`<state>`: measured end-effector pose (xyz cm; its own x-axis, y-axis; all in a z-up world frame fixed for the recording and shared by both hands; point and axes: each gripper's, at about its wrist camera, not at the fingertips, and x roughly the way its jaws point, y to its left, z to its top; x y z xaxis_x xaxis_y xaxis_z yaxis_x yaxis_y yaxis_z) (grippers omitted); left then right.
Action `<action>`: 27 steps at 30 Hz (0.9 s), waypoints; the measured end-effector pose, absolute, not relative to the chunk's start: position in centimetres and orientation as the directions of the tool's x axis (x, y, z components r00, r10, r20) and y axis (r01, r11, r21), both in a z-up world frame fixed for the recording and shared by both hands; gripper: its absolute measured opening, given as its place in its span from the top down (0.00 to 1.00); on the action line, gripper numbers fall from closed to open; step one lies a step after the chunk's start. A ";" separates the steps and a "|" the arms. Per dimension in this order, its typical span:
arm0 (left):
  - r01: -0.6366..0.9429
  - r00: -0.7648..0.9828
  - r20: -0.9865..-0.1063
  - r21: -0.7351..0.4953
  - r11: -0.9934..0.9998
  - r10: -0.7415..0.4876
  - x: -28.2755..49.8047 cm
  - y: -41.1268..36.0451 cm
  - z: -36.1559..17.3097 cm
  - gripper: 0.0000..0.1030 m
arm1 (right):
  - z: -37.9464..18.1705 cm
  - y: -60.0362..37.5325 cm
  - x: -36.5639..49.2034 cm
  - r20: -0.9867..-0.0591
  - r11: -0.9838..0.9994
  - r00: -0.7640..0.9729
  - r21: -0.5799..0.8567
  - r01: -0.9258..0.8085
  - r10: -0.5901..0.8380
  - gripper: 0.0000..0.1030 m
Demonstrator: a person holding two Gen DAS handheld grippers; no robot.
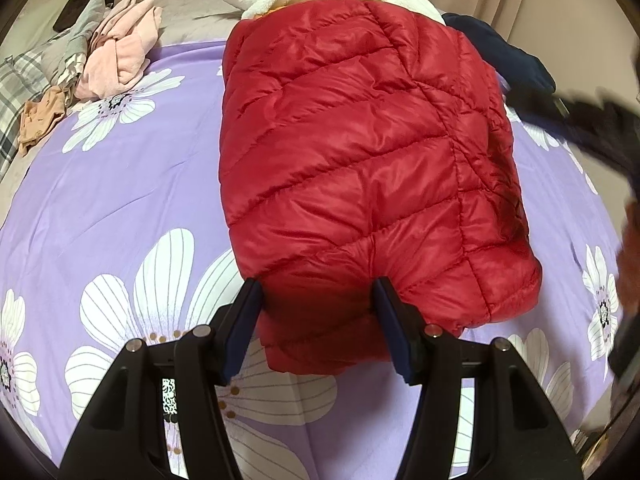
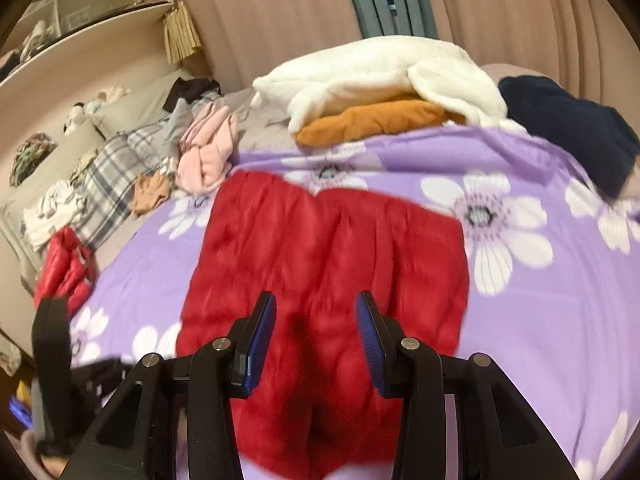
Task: Fold large clothes
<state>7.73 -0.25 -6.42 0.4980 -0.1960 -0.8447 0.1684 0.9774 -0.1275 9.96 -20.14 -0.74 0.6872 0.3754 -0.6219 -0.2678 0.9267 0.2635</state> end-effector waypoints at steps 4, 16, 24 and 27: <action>0.184 0.488 -0.849 -0.125 0.975 -0.201 8.0 -0.5 -6.5 0.43 | 0.3 -19.4 11.7 -0.574 0.912 0.709 0.290 -0.291 0.409 0.61; 0.219 0.487 -0.849 -0.111 0.969 -0.207 8.9 -1.4 -6.5 0.36 | -5.1 -17.2 17.7 -0.765 0.952 0.575 0.171 -0.252 0.290 0.69; 0.209 0.479 -0.850 -0.132 0.969 -0.219 9.9 -1.1 -7.0 0.29 | -7.1 -17.6 18.9 -0.794 0.951 0.531 0.194 -0.240 0.296 0.75; 0.205 0.478 -0.853 -0.127 0.971 -0.212 10.1 -1.2 -7.0 0.29 | -7.0 -17.7 18.8 -0.794 0.950 0.527 0.210 -0.231 0.304 0.75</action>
<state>10.08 -1.22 -7.02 0.4775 -0.2124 -0.8526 0.2047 0.9705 -0.1271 18.85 -17.73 -7.02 0.5269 0.3038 -0.7938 -0.2312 0.9499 0.2101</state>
